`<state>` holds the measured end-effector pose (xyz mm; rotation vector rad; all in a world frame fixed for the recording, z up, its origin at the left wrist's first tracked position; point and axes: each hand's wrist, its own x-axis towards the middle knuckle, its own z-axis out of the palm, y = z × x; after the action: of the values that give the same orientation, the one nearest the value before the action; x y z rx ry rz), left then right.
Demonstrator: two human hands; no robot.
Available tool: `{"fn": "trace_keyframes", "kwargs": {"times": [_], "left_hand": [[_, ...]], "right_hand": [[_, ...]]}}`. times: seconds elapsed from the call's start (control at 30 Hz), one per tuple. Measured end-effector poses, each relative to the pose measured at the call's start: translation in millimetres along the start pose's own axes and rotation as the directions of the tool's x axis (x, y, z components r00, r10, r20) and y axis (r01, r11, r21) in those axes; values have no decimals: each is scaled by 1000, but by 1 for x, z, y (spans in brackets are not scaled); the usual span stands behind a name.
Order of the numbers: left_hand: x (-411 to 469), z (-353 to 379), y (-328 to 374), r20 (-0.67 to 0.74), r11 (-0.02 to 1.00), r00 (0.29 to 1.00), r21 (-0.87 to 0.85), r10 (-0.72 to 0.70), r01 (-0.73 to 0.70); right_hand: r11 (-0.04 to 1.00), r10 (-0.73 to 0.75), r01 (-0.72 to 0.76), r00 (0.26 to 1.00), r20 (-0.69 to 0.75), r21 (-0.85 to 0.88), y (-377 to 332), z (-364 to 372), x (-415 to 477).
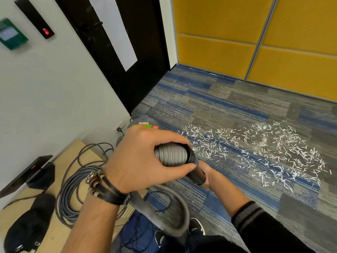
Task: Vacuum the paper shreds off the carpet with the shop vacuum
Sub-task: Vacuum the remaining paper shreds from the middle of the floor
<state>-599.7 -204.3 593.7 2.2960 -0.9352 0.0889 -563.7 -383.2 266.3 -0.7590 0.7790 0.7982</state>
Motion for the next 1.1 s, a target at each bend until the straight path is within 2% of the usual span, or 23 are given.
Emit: {"fn": "trace_keyframes", "kwargs": {"times": [0.07, 0.13, 0.23, 0.3, 0.4, 0.5, 0.6, 0.7, 0.8, 0.9, 1.1], "left_hand": [[-3, -3, 0, -25, 1000, 1000, 11, 1, 0], [-6, 0, -5, 2, 1000, 1000, 25, -18, 18], [-15, 13, -19, 38, 995, 994, 30, -98, 97], [-22, 20, -28, 58, 990, 988, -13, -140, 141], [-30, 22, -31, 109, 988, 987, -80, -122, 131], [-33, 16, -26, 142, 986, 984, -113, -109, 126], [-34, 10, -19, 161, 985, 983, -132, -93, 114], [-39, 8, -7, 191, 987, 979, -132, -64, 90], [-53, 2, -4, 169, 990, 983, -114, -65, 85], [-74, -13, -9, 125, 989, 989, -113, -77, 91], [-106, -12, -19, 92, 982, 993, -164, -79, 94]], "right_hand": [[998, -60, 60, 998, 6, -26, -8, 7, 1], [994, -49, 50, 999, 7, -99, -12, 5, 23], [983, -35, 15, 994, -107, -182, -13, 13, 23], [988, 0, -27, 985, -172, -155, -5, 14, 19], [996, -16, -3, 977, -213, -88, 18, 6, 18], [1000, -16, 19, 977, -211, 10, 37, -3, 14], [999, -29, 37, 973, -230, 31, 47, -15, 10], [998, -1, 13, 983, -182, 64, 51, -19, -2], [997, 14, -3, 991, -131, 82, 58, -11, -6], [999, 46, -44, 993, -109, 20, 71, 13, -9], [1000, 8, -5, 985, -174, 18, 91, 14, -20]]}}
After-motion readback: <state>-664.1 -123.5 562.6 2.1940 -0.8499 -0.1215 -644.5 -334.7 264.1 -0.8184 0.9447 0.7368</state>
